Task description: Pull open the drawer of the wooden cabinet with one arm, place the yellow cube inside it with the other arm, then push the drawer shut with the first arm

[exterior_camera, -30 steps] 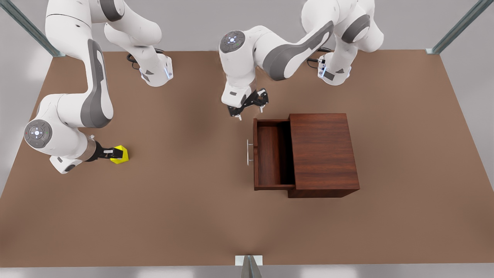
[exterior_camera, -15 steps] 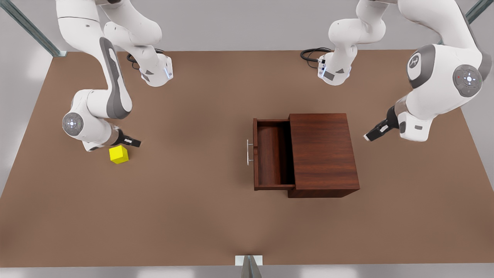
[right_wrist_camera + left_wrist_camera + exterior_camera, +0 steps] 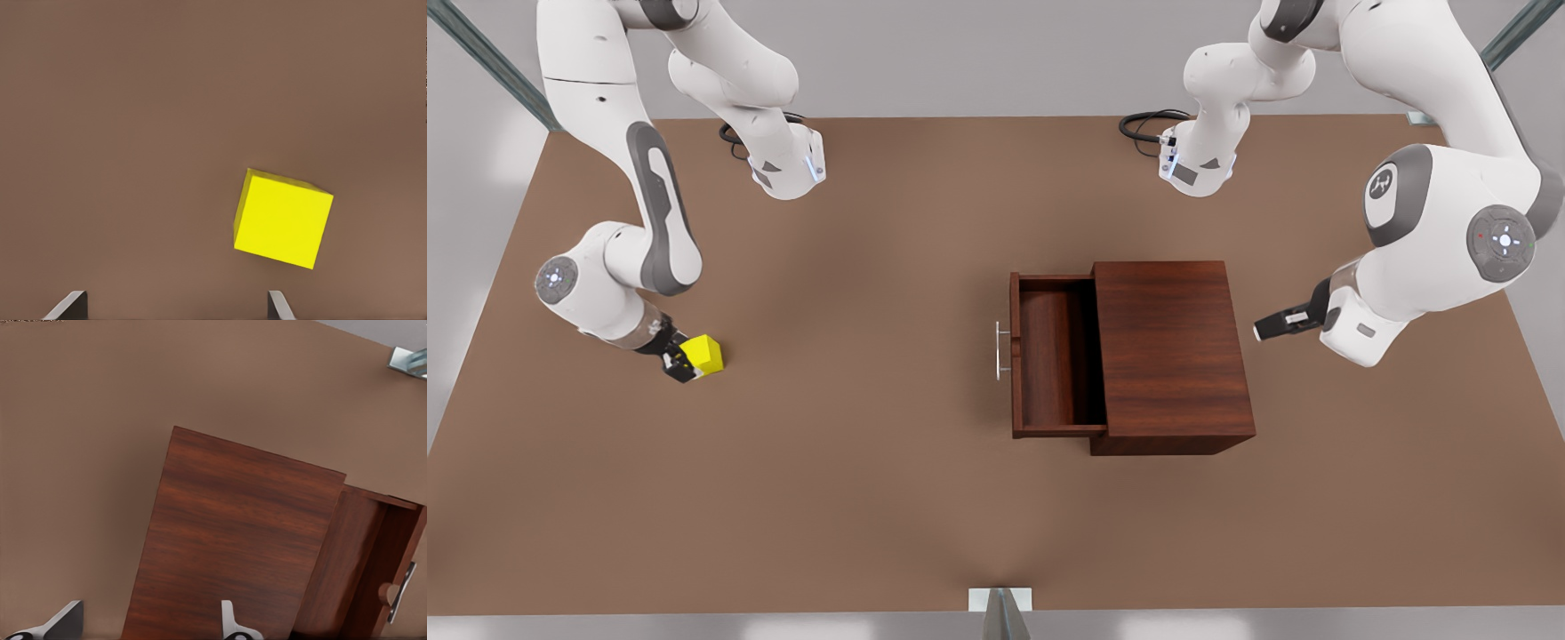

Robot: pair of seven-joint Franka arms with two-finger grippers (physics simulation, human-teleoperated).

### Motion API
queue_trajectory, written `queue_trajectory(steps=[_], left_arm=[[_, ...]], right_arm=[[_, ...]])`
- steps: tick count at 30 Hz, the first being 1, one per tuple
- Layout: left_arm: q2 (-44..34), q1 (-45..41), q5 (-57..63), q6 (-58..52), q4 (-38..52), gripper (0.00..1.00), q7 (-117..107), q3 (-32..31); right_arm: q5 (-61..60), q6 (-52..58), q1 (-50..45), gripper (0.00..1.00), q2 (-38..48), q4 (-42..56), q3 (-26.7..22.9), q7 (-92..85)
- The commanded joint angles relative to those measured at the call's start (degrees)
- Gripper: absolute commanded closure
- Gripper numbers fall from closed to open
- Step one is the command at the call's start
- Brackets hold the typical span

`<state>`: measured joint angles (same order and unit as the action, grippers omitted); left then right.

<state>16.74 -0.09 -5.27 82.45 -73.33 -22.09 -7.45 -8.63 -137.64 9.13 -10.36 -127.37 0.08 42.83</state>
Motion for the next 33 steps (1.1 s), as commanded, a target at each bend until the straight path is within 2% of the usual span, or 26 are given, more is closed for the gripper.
queue_trajectory(steps=[1, 6, 9, 33], left_arm=[[-0.04, 0.00, 0.26, -1.15, 0.12, 0.00, 13.83, -0.02], [-0.13, -0.09, 0.70, -1.06, 0.12, 0.00, 13.83, -0.11], [-0.13, 0.00, 0.88, -1.23, -0.06, 0.00, 13.83, -0.11], [-0.13, -0.09, 3.60, -1.23, -0.50, 0.00, 13.74, -0.11]], right_arm=[[0.28, -2.90, 1.24, 0.00, -0.54, -1.21, 0.01, 18.17], [2.22, -3.07, 3.44, 0.00, -0.72, -4.47, 0.01, 17.73], [2.31, -6.58, 3.35, 0.00, -3.26, -4.38, 0.01, 17.73], [6.35, -10.63, 3.88, 0.00, -10.73, -4.38, 0.62, 18.34]])
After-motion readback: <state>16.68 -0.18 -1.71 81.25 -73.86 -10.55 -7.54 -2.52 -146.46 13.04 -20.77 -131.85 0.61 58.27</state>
